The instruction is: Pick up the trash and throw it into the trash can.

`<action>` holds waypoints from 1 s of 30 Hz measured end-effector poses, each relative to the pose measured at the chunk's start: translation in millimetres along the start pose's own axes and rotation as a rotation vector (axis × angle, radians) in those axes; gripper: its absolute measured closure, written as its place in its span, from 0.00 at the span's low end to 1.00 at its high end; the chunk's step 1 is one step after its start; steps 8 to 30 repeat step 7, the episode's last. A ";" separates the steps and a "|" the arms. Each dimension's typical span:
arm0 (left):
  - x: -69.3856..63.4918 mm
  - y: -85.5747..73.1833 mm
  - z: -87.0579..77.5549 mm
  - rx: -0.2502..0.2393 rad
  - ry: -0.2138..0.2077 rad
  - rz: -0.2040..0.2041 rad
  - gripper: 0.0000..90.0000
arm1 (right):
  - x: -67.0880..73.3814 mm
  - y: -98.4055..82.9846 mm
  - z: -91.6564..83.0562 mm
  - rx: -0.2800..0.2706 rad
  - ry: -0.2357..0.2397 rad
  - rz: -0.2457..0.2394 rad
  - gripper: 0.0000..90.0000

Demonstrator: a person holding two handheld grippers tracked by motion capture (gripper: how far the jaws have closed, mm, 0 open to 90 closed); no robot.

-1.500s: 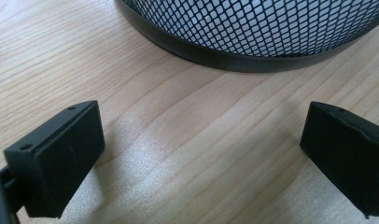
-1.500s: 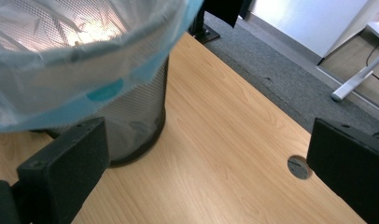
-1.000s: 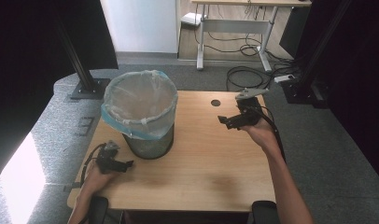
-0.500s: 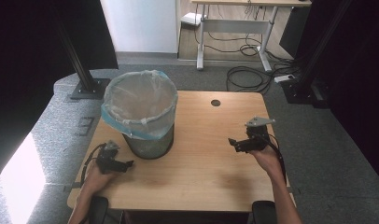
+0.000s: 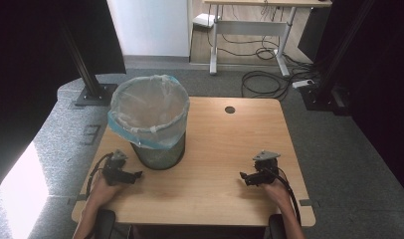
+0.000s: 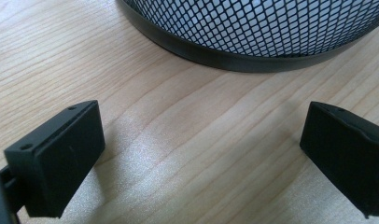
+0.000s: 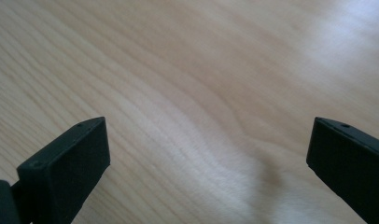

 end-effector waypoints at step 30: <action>0.0 0.1 0.0 0.000 -0.001 0.000 0.00 | 9.1 -10.4 12.5 0.019 0.056 0.022 0.00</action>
Point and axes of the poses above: each handheld gripper's, and its own axes: z roughly forward along the jaws, y roughly out of its top, x roughly to its left, the point moved 2 cm from there along z, roughly forward along the jaws, and after that the axes turned 4 degrees about -y, right-handed, at the moved point
